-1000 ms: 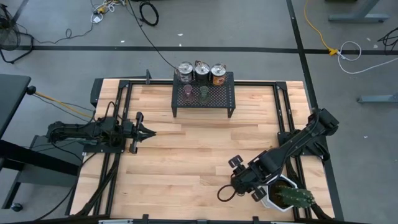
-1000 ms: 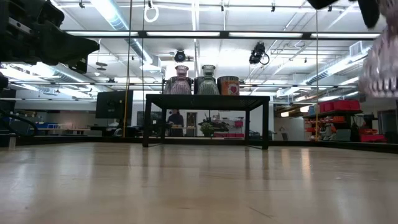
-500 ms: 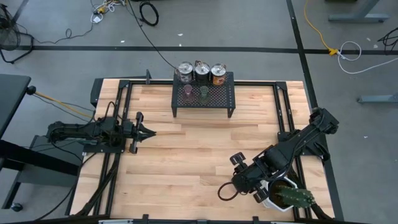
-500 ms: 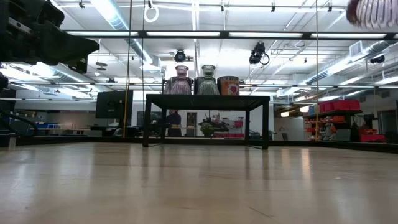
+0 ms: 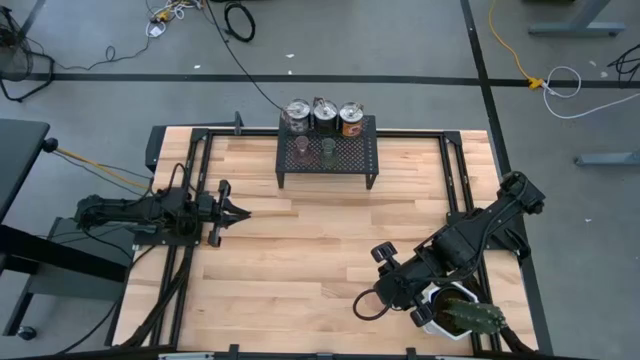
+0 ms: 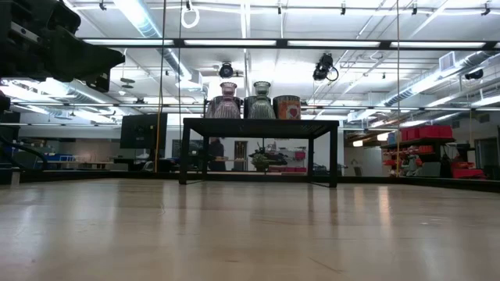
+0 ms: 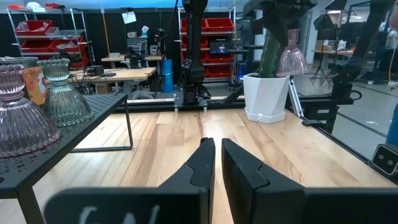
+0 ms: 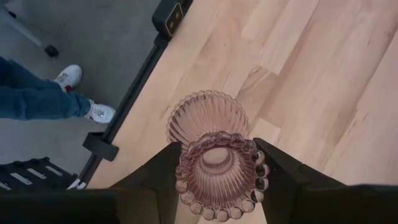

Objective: Pick & Place candle stick holders
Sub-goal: Put the pink vase candle holder on the shelf

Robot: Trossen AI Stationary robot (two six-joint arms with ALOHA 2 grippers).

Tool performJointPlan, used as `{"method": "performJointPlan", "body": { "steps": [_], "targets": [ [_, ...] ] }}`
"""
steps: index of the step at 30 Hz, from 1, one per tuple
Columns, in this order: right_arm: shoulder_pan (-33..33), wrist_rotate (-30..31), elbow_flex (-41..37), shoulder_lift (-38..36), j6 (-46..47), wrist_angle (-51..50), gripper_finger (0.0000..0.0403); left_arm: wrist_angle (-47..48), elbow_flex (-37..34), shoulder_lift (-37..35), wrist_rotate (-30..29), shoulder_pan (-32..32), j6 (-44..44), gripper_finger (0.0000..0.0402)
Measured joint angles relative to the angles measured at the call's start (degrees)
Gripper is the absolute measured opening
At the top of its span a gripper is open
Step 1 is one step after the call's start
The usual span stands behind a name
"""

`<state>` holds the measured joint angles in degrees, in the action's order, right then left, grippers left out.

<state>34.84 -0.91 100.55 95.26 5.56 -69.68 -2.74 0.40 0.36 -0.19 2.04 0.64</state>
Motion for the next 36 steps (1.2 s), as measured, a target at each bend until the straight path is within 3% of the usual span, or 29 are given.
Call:
{"method": "performJointPlan", "body": {
  "steps": [18, 36],
  "targets": [
    [-6.59, -1.45, 0.00, -0.11, -0.87, -1.37, 0.0167, 0.00, 0.00, -0.01, 0.00, 0.01, 0.00, 0.0034],
    [-23.20, -1.35, 0.00, -0.45, -9.45, -3.64, 0.0167, 0.00, -0.01, -0.01, 0.01, 0.00, 0.00, 0.0034]
  ]
}}
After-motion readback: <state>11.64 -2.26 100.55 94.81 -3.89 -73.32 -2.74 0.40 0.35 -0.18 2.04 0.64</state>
